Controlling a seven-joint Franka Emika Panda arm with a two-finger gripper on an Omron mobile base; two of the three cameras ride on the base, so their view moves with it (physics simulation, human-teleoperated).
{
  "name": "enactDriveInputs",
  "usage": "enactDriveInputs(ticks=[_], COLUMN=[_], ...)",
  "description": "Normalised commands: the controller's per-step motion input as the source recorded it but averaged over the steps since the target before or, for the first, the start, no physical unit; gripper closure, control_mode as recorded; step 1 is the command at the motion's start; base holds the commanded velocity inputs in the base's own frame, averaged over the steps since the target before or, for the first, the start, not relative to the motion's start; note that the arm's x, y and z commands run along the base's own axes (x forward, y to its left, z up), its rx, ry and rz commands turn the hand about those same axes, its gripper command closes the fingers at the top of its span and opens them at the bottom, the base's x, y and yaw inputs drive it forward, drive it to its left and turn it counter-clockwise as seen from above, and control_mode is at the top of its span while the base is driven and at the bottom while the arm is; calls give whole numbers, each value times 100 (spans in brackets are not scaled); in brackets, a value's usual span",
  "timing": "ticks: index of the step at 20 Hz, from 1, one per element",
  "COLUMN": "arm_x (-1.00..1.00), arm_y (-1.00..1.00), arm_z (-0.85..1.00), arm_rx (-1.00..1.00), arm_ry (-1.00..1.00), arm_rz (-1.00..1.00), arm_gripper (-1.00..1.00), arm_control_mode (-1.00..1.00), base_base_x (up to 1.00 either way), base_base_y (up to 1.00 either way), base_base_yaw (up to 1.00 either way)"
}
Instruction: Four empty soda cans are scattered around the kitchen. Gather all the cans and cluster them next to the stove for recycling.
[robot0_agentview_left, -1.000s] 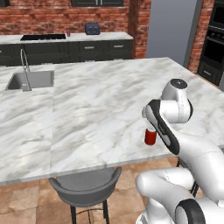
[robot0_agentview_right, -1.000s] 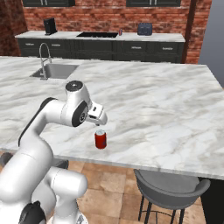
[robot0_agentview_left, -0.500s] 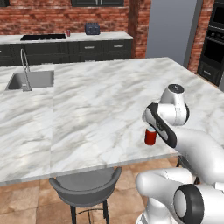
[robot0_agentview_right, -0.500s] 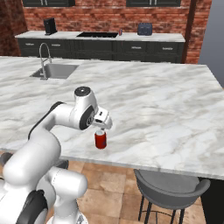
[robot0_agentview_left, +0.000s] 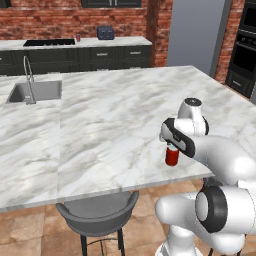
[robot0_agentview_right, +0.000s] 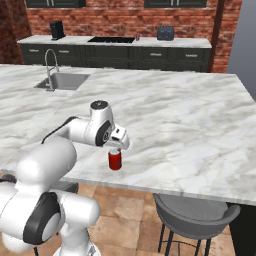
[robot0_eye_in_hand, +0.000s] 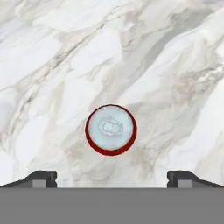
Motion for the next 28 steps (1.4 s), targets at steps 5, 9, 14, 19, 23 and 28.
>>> enactDriveInputs(ticks=[5,9,14,19,23,28], arm_x=[34,9,2,0,0,5], arm_y=[0,-3,-14,-4,0,0], arm_z=[-12,-24,-24,-23,-17,-17], arm_rx=[0,0,2,1,0,0], arm_ry=[8,7,5,8,12,9], arm_rz=[0,0,0,0,0,0], arm_gripper=[-100,-100,-100,-100,-100,-100], arm_control_mode=[-100,-100,-100,-100,-100,-100], base_base_x=[0,0,0,0,0,0], base_base_y=[0,0,0,0,0,0], base_base_yaw=[0,0,0,0,0,0])
